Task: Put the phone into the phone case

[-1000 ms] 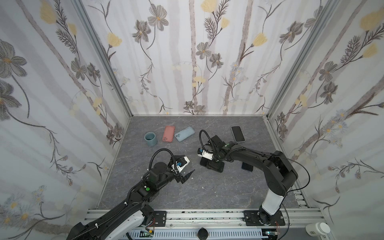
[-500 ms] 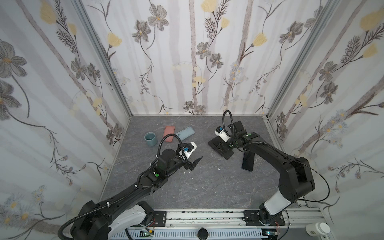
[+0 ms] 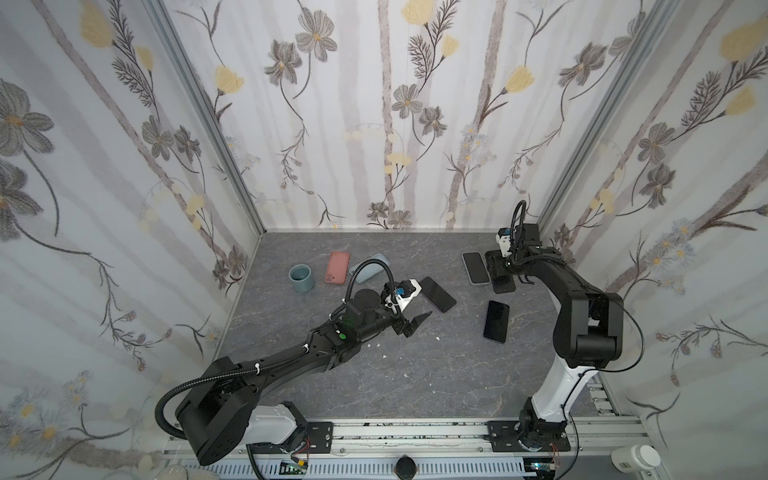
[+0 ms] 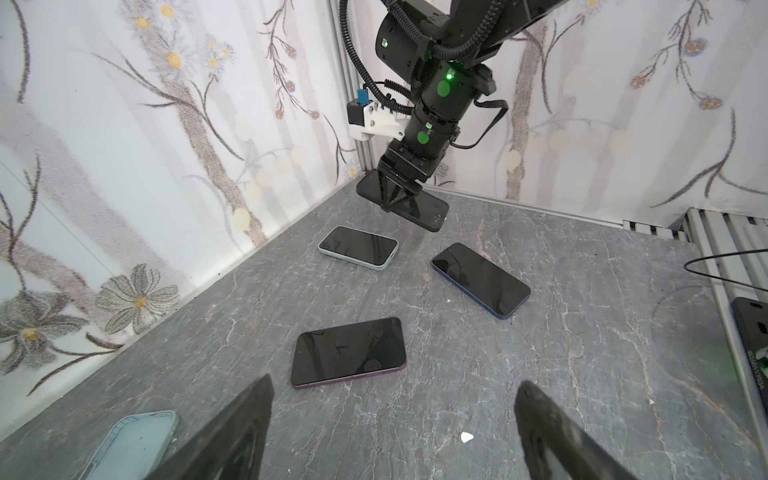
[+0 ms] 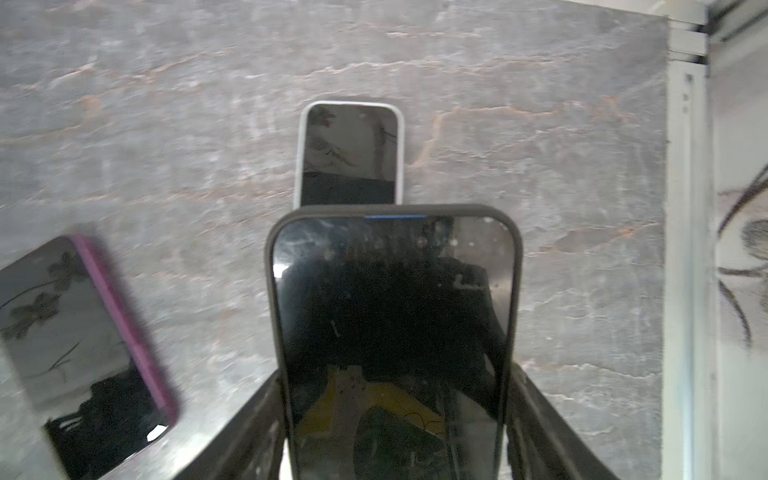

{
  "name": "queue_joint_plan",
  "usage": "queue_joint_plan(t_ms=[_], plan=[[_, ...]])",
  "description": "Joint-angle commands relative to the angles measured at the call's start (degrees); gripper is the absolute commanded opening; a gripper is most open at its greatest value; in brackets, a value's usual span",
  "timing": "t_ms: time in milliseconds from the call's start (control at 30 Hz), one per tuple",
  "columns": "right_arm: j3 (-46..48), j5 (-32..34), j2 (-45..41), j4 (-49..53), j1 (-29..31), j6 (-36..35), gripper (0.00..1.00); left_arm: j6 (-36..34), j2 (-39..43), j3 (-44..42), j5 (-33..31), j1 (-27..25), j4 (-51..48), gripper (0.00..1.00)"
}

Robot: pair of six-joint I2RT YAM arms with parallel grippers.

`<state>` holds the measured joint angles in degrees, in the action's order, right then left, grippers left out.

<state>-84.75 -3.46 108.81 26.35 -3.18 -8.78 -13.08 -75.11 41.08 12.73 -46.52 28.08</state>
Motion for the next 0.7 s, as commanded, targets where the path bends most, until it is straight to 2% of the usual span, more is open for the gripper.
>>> queue_joint_plan(t_ms=[0, 233, 667], plan=[[-3.2, 3.1, 3.3, -2.3, -2.1, 2.7, 0.56, -0.8, -0.1, -0.5, 0.2, -0.1, 3.3, 0.92], [-4.1, 10.5, 6.2, -8.7, -3.1, 2.3, 0.57, -3.1, 1.2, -1.6, -1.8, 0.0, 1.9, 0.92], [-2.0, 8.4, 9.7, -7.9, -3.3, 6.6, 0.58, -2.8, 2.4, -2.6, -2.2, 0.0, 2.2, 0.92]])
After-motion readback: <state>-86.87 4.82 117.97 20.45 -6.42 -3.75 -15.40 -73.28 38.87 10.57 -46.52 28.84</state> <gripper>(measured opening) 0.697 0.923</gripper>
